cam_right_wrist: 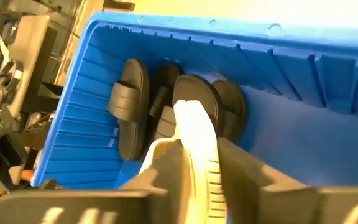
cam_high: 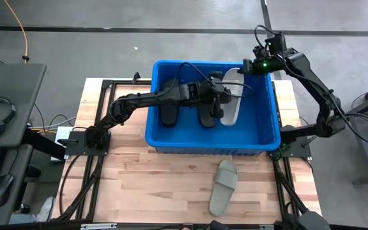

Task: Pick and place slides into bin
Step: Put the gray slides into the blue bin

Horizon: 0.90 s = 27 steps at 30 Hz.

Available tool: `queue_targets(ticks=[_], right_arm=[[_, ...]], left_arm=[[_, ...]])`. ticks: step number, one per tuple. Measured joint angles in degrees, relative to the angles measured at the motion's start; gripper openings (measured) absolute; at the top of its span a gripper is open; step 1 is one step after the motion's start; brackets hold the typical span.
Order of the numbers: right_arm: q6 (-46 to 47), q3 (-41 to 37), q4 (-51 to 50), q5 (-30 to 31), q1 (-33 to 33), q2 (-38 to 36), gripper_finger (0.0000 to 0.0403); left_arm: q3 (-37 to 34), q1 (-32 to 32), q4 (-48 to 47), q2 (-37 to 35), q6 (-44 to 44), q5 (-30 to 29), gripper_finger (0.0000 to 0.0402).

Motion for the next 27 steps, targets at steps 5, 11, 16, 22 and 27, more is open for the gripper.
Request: queue_targets(ticks=[5,11,16,22,27], right_arm=[[0.7,0.02,3.13,4.6,-0.13,-1.3,0.0174],[2.2,0.04,11.11,7.24,-1.19,-4.86,0.0223],[3.29,0.04,14.97,8.09,-2.71,-9.61,0.0223],[5.06,0.07,16.75,4.87,-2.54,-14.39,0.0222],[5.7,0.07,15.47,4.65,-1.7,-17.24,0.0221]], left_arm=[[-0.01,0.0,-1.3,0.0,-0.02,-0.24,0.0002],[-0.02,-0.02,-2.09,0.0,-0.14,0.04,0.0001],[-0.02,0.0,-1.63,0.0,-0.46,0.11,0.0001],[0.13,0.0,0.11,1.12,-0.48,0.96,0.0],[-0.06,0.0,-1.93,3.55,-0.13,1.79,0.0]])
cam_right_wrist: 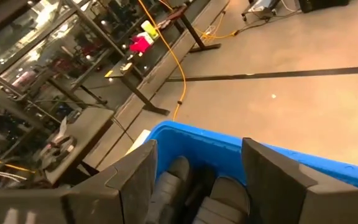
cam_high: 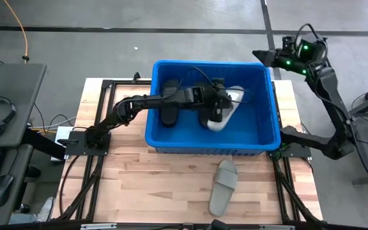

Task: Pick and place slides into bin
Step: Put the gray slides into the blue bin

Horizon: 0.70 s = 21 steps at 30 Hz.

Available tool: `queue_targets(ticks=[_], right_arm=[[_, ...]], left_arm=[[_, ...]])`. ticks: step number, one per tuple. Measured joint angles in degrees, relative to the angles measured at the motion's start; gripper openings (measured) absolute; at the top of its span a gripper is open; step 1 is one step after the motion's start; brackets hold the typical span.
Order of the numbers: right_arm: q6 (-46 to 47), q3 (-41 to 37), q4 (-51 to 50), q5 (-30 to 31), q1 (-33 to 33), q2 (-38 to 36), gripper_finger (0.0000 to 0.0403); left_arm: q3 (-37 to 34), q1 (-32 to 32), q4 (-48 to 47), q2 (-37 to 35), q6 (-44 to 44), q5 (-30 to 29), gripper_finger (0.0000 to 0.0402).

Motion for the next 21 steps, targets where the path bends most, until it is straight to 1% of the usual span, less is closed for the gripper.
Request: queue_targets(ticks=[1,6,10,16,18,21], right_arm=[[-0.25,0.0,-0.35,-0.02,0.24,-0.74,0.022],[-2.79,0.0,-5.43,0.58,1.4,-4.61,0.0216],[-1.73,0.0,-7.48,1.09,2.11,-7.06,0.0215],[-0.3,0.0,-8.69,1.11,3.63,-9.98,0.0207],[-1.92,0.0,-10.7,1.29,4.13,-10.56,0.0205],[-8.47,0.0,-17.18,1.42,4.77,-11.01,0.0204]], left_arm=[[-0.08,0.0,-1.36,0.09,-0.09,-0.04,0.0],[0.02,0.0,0.0,0.93,0.25,-0.46,0.0],[0.04,0.0,2.94,0.95,1.49,-0.51,0.0],[0.04,0.0,3.51,0.97,1.2,-1.28,0.0],[0.04,0.0,3.58,0.98,1.0,-1.92,0.0],[0.05,0.0,3.37,0.95,0.57,-2.11,0.0]])
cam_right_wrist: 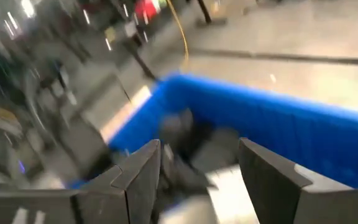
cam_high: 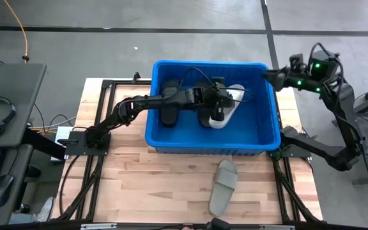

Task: Pick and place slides into bin
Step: Put the gray slides into the blue bin

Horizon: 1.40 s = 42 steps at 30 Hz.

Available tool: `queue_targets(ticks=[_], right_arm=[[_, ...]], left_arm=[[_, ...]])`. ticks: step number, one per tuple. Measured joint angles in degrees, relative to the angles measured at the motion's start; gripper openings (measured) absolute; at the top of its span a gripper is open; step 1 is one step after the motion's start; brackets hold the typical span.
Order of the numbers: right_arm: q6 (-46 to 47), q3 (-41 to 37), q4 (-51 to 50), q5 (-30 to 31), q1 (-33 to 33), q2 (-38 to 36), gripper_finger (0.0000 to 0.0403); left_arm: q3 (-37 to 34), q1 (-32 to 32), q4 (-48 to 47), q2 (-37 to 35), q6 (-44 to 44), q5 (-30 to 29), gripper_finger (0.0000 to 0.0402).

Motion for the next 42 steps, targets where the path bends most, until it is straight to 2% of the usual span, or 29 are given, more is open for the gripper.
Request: queue_targets(ticks=[4,7,14,20,28,33,37,42], right_arm=[[-12.01,-0.02,-9.97,0.04,1.65,-0.02,0.0204],[-16.68,-0.05,-12.19,0.16,2.37,-0.03,0.0204],[-20.9,-0.07,-12.85,0.04,5.52,-0.36,0.0204],[-22.97,-0.04,-13.13,1.88,10.61,-0.18,0.0204],[-23.27,-0.04,-5.92,5.91,18.62,0.96,0.0204],[-27.61,-0.06,-6.54,10.71,25.55,3.35,0.0204],[-30.86,-0.09,-2.64,14.67,32.93,5.42,0.0204],[-35.46,-0.07,-2.52,23.45,42.68,8.12,0.0204]], left_arm=[[1.83,0.02,-3.99,0.0,-2.62,-0.35,0.0],[2.69,0.02,-6.48,-0.11,-3.48,-0.16,0.0],[4.35,0.07,-13.08,-0.82,-8.49,0.68,0.0],[4.32,0.07,-12.85,-2.45,-10.23,1.06,0.0],[4.32,0.07,-12.45,-8.64,-12.94,7.05,0.0],[4.36,0.04,-14.38,-10.59,-15.12,8.71,0.0],[4.34,0.97,-18.03,-10.64,-17.74,8.98,0.0],[4.34,3.63,-20.4,-10.71,-22.87,10.98,0.0]])
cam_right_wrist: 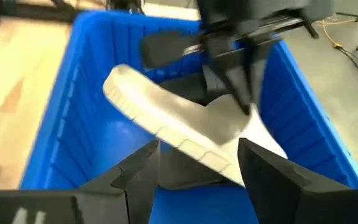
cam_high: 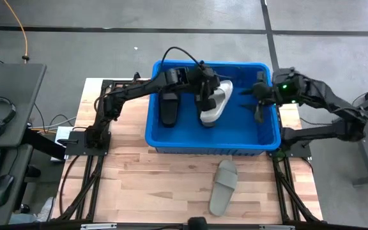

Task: Pick and place slides into bin
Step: Put the gray slides into the blue bin

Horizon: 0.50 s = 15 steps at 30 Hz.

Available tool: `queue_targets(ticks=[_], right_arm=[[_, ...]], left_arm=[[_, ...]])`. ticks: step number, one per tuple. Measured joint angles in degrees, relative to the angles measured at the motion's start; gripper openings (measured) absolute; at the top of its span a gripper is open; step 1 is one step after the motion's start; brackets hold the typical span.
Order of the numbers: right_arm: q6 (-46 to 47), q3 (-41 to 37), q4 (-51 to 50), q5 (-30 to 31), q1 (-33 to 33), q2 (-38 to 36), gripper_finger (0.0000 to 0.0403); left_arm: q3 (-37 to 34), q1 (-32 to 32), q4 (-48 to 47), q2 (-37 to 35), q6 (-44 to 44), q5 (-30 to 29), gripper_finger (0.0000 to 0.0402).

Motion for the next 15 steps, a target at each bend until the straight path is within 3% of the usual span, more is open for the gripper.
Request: queue_targets(ticks=[10,15], right_arm=[[-5.83,0.11,5.19,14.1,15.75,3.72,0.0205],[-7.71,0.22,5.2,15.17,20.28,7.38,0.0205]], left_arm=[[0.0,1.72,-2.42,0.0,-5.6,3.82,0.0],[0.0,1.18,-2.28,0.0,-7.47,5.88,0.0]])
